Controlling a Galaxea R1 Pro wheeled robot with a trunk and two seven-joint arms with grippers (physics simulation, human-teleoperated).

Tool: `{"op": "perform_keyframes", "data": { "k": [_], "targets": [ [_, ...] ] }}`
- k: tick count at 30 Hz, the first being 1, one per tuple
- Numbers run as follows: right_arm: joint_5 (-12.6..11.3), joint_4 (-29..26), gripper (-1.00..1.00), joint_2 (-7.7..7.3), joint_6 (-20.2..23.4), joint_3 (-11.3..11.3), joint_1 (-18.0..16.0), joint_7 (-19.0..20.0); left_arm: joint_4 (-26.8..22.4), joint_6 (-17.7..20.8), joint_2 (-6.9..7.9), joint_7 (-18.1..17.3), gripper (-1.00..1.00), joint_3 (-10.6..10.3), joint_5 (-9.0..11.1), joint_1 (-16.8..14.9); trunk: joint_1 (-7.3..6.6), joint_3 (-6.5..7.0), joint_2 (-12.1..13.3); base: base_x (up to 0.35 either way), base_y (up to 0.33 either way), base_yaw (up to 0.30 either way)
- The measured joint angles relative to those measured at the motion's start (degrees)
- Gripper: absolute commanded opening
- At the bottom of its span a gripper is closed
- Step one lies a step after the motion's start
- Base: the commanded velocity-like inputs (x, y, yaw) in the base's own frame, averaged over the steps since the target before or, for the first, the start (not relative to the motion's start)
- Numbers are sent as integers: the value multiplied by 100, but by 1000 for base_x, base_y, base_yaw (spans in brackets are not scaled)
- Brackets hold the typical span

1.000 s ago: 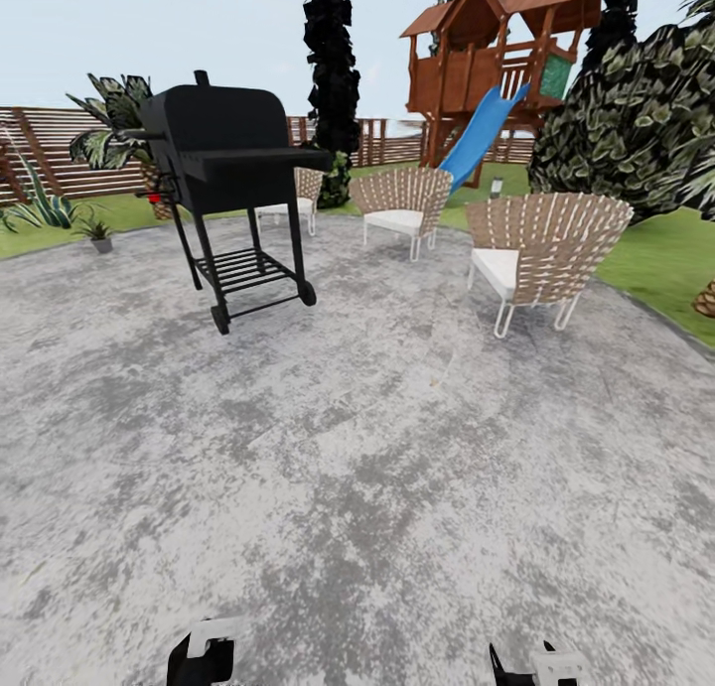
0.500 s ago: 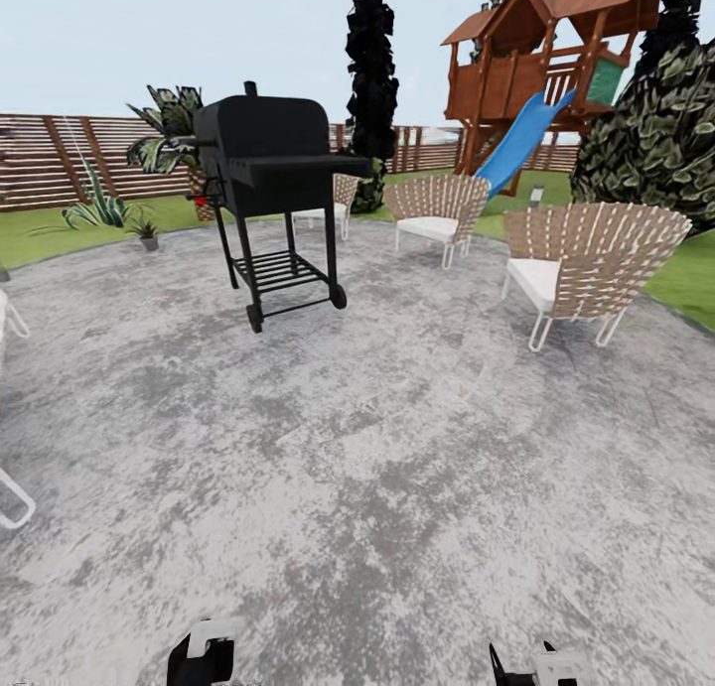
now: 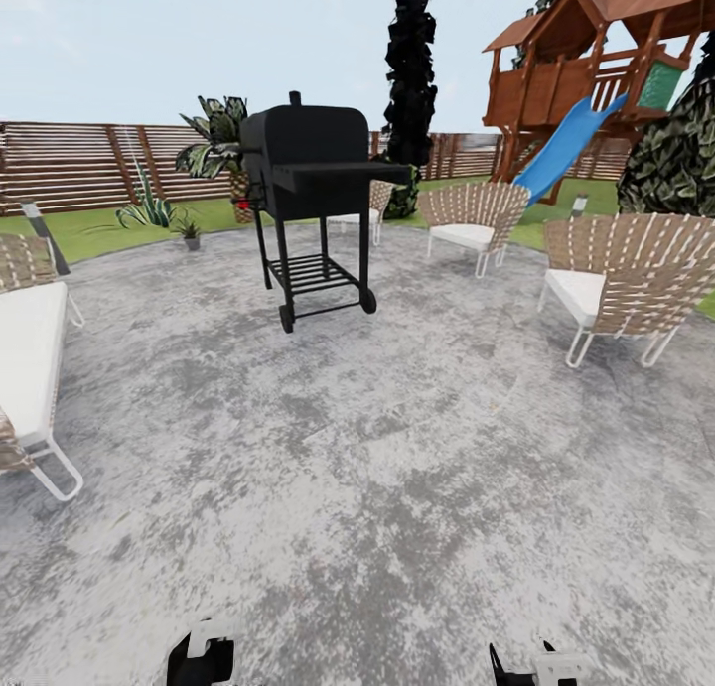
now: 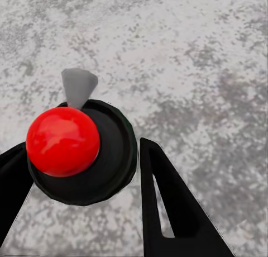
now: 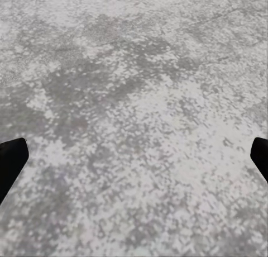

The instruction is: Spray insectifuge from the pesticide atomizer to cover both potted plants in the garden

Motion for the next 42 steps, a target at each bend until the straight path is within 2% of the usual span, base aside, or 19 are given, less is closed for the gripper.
{"op": "perform_keyframes", "data": {
  "k": [42],
  "targets": [
    [0, 0, 100, 0, 0, 0, -1, 0, 0, 5, 0, 3, -100, 0, 2, 0, 0, 283, 0, 0, 0, 191]
  ]
}}
